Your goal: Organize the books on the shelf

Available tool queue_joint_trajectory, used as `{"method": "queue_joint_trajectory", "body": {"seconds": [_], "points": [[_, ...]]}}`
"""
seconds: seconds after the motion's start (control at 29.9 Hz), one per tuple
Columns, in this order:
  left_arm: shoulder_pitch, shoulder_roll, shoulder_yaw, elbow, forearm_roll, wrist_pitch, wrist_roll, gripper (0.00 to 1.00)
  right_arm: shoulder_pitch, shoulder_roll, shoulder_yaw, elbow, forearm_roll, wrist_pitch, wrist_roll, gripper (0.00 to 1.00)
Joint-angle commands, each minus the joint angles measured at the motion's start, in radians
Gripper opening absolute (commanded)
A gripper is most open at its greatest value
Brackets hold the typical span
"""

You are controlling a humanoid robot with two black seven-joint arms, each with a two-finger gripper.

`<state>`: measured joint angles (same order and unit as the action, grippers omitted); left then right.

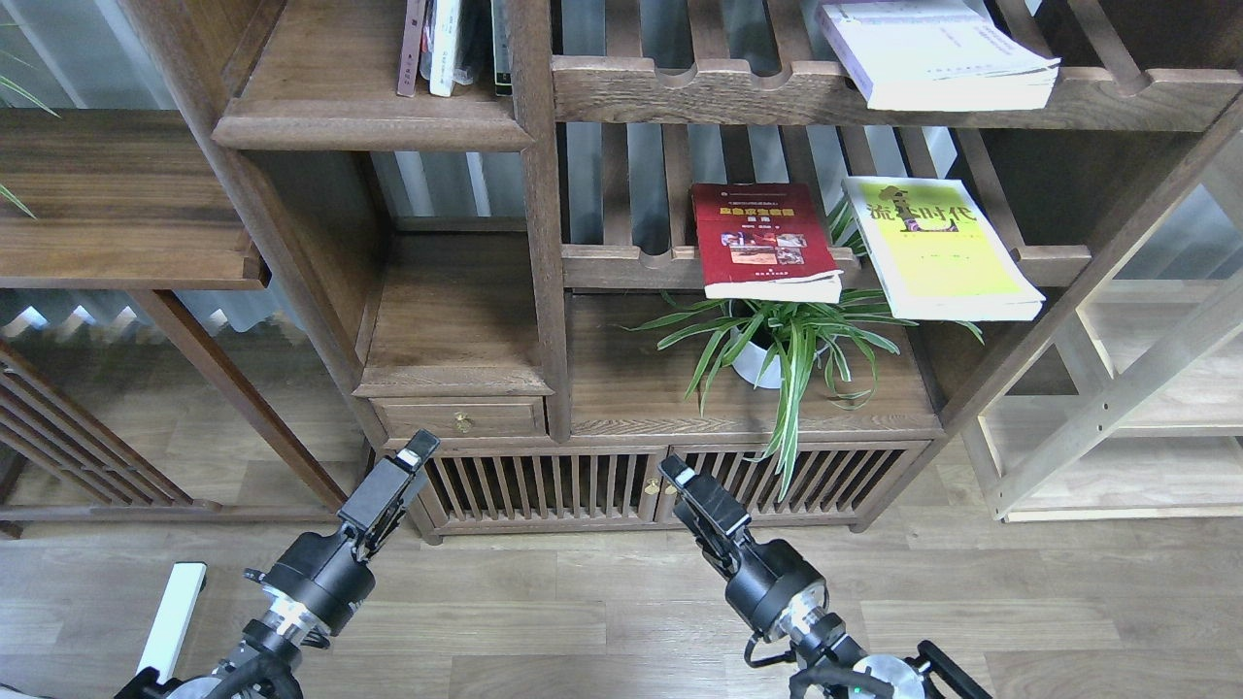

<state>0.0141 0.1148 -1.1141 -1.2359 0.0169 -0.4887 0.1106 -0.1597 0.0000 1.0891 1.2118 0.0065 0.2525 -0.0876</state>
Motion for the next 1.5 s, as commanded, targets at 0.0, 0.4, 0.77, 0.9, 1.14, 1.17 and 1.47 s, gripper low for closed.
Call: {"method": "queue_joint_trajectory", "body": {"seconds": [0.0, 0.4, 0.77, 0.9, 1.14, 1.17, 1.47], "points": [[0.000, 0.000, -0.019, -0.007, 0.002, 0.000, 0.003, 0.99, -0.030, 0.000, -0.002, 0.000, 0.001, 0.004, 0.000, 1.00], [0.032, 0.002, -0.017, 0.010, 0.011, 0.000, 0.004, 0.99, -0.020, 0.000, -0.009, 0.000, 0.015, 0.007, 0.003, 1.00], [0.037, 0.000, -0.003, 0.009, -0.032, 0.000, -0.005, 1.00, 0.043, 0.000, -0.005, -0.005, 0.056, 0.016, 0.009, 1.00], [0.032, 0.002, 0.008, 0.009, -0.032, 0.000, 0.003, 0.99, 0.058, 0.000, -0.005, -0.009, 0.056, 0.018, 0.009, 1.00], [0.024, 0.003, 0.011, 0.009, -0.032, 0.000, 0.004, 1.00, 0.060, 0.000, -0.003, -0.018, 0.056, 0.031, 0.011, 1.00], [0.024, 0.003, 0.010, 0.009, -0.031, 0.000, 0.004, 1.00, 0.060, 0.000, -0.003, -0.020, 0.056, 0.047, 0.012, 1.00], [0.026, 0.006, 0.003, 0.010, -0.032, 0.000, -0.005, 1.00, 0.063, 0.000, -0.005, -0.092, 0.058, 0.174, 0.008, 1.00]]}}
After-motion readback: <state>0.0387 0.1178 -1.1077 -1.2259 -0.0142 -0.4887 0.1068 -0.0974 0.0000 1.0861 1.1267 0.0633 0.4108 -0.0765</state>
